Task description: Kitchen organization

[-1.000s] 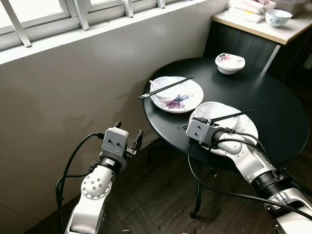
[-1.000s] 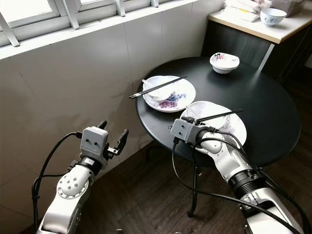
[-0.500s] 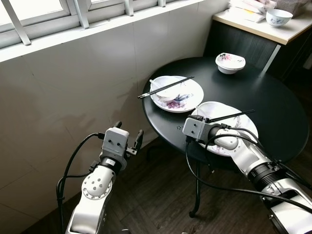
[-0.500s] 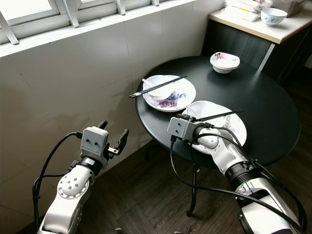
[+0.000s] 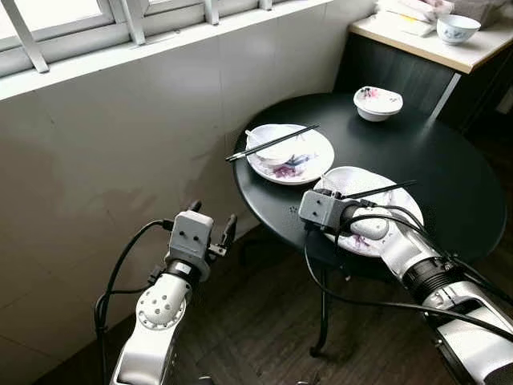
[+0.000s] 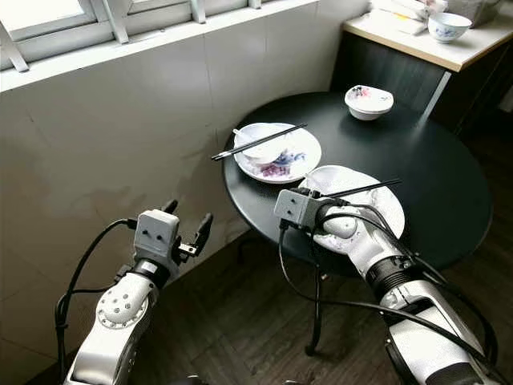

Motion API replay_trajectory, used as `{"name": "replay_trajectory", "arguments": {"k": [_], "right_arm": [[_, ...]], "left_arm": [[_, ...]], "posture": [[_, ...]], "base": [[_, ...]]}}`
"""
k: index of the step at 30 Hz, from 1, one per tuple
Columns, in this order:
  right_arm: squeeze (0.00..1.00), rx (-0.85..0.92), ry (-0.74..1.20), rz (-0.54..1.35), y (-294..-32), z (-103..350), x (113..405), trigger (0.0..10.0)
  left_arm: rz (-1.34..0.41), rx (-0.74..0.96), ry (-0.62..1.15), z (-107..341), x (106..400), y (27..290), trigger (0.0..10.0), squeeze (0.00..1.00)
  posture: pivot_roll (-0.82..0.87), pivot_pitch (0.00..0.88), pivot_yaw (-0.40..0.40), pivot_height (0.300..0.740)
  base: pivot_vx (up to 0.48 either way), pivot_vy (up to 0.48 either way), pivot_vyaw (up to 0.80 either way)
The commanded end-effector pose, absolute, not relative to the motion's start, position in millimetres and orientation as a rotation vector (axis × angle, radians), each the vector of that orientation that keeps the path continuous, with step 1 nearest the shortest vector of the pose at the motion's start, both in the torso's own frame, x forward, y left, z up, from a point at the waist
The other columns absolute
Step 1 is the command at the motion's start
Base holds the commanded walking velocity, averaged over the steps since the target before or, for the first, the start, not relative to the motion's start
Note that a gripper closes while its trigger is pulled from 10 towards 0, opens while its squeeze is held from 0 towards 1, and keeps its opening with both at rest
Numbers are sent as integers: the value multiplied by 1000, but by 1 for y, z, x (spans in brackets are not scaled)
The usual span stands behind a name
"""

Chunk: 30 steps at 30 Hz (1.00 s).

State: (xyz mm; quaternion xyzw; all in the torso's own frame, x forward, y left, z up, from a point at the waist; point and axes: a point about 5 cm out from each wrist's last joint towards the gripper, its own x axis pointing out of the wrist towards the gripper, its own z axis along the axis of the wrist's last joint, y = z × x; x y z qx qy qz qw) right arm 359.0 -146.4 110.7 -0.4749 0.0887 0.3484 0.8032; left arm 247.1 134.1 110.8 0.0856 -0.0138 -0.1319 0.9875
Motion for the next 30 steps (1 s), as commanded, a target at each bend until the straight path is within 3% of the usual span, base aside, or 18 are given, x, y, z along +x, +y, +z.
{"name": "replay_trajectory", "arguments": {"k": [1,10,11,12,13,30], "right_arm": [[0,-1013,188,754,-147,113,361,10000],[0,-1003,162,767,-146,114,362,10000],[0,-1005,153,771,-146,115,362,6078],[0,-1006,144,773,-145,115,362,3765],[0,-1002,134,775,-144,116,363,0],[0,-1098,72,735,-145,121,364,0]], "left_arm": [[-268,172,-24,110,246,133,10000,0],[-268,172,-24,110,246,133,10000,0],[-268,172,-24,110,246,133,10000,0],[-268,172,-24,110,246,133,10000,0],[-267,172,-25,110,245,133,10000,0],[-266,171,-21,109,245,132,10000,0]], "posture": [[36,19,-52,740],[34,25,-52,740],[34,25,-52,740],[36,29,-53,740],[36,29,-53,740],[27,34,-51,740]], "base": [[0,0,0],[0,0,0],[0,0,0],[0,0,0],[0,0,0],[0,0,0]]}}
